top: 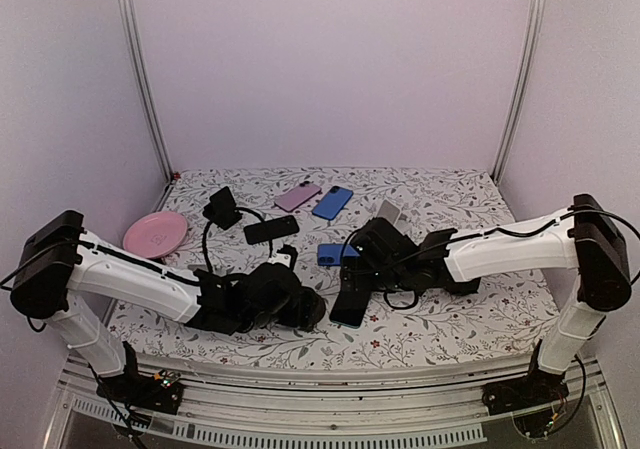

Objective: Place the phone on the phone stand
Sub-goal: Move the phone stand to the center of the board.

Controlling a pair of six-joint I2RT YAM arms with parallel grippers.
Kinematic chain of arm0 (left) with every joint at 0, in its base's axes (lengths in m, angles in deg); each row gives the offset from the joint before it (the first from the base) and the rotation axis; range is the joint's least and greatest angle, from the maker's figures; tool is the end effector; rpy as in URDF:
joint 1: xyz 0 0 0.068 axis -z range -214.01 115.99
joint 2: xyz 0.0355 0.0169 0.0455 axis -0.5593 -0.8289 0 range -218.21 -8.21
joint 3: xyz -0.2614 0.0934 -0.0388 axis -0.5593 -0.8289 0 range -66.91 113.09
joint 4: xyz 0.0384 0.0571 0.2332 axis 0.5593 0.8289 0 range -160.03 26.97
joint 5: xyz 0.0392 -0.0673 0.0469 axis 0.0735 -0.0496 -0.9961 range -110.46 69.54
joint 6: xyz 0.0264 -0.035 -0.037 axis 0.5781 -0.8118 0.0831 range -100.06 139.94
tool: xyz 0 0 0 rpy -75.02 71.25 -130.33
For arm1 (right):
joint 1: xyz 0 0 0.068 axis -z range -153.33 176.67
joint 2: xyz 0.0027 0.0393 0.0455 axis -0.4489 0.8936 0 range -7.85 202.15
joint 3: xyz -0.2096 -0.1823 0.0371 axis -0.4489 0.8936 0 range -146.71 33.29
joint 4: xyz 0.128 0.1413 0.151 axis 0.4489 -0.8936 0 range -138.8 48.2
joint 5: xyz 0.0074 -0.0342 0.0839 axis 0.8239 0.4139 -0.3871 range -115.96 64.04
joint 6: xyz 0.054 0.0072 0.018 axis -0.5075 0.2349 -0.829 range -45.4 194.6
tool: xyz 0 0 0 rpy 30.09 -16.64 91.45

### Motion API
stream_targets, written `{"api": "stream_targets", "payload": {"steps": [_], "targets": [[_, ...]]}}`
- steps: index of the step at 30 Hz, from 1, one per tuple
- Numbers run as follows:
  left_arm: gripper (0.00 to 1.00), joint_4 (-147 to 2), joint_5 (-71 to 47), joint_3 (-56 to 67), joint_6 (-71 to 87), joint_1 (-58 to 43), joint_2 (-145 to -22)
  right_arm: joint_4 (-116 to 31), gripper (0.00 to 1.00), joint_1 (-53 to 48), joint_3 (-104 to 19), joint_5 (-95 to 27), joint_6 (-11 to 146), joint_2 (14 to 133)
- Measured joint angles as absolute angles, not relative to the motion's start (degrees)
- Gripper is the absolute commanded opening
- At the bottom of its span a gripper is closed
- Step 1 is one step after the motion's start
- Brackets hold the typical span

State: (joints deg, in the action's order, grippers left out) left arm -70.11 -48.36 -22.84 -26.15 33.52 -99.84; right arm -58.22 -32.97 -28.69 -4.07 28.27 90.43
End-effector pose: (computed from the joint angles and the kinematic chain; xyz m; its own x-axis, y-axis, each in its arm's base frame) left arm 0.1315 -0.2684 0.1782 -0.6967 0.0185 -0.7172 0.2797 0.9276 -0.2477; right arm 0.1869 0.2892 0.2084 -0.7743 0.0059 -0.6328 -0.1832 0.9550 0.2331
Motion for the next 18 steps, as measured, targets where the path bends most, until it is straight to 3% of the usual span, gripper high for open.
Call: {"api": "stream_targets", "payload": {"steps": [4, 18], "targets": [[0.96, -70.18, -48.12, -22.84, -26.21, 33.52, -99.82, -58.24, 0.99, -32.97, -29.13, -4.33, 28.16, 91.72], [0.97, -71.38, -45.91, -25.72, -25.53, 33.52, -96.46, -58.20, 0.99, -32.79, -29.39, -5.77, 27.97, 94.18]]}}
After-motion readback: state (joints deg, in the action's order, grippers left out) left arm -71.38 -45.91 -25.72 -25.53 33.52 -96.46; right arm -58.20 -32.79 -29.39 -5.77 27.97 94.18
